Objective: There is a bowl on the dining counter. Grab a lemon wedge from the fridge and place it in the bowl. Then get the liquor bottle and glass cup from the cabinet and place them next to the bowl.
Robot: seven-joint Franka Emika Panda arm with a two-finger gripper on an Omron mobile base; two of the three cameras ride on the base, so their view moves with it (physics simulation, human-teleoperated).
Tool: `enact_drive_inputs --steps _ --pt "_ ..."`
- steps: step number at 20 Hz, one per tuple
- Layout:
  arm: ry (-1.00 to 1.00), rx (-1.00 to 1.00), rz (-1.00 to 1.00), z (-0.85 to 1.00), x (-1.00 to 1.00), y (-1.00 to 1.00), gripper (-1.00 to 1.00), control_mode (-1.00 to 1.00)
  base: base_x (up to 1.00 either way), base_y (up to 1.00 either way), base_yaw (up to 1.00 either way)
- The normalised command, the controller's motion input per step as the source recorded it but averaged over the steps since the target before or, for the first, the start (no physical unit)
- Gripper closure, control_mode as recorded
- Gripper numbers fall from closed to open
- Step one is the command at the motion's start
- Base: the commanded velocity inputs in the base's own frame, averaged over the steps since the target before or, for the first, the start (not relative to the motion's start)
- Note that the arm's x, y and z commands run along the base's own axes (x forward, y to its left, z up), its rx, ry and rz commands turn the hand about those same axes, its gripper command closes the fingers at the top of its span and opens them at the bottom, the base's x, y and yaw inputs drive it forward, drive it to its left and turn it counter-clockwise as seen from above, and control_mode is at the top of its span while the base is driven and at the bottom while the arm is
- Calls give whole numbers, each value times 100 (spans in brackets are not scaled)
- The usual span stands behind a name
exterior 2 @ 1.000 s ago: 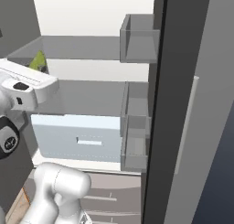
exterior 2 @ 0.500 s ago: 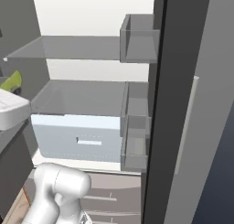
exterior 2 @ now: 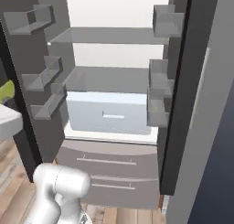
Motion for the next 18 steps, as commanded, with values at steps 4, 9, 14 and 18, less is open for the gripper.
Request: enact_drive_inputs --steps 4,9,14,18 --pt "0 0 0 0 0 0 100 100 -47 86 43" --pt "0 0 0 0 0 0 100 100 -31 80 53" --pt "0 0 0 0 0 0 100 100 -15 77 61" --pt "0 0 0 0 0 0 100 100 3 65 63"
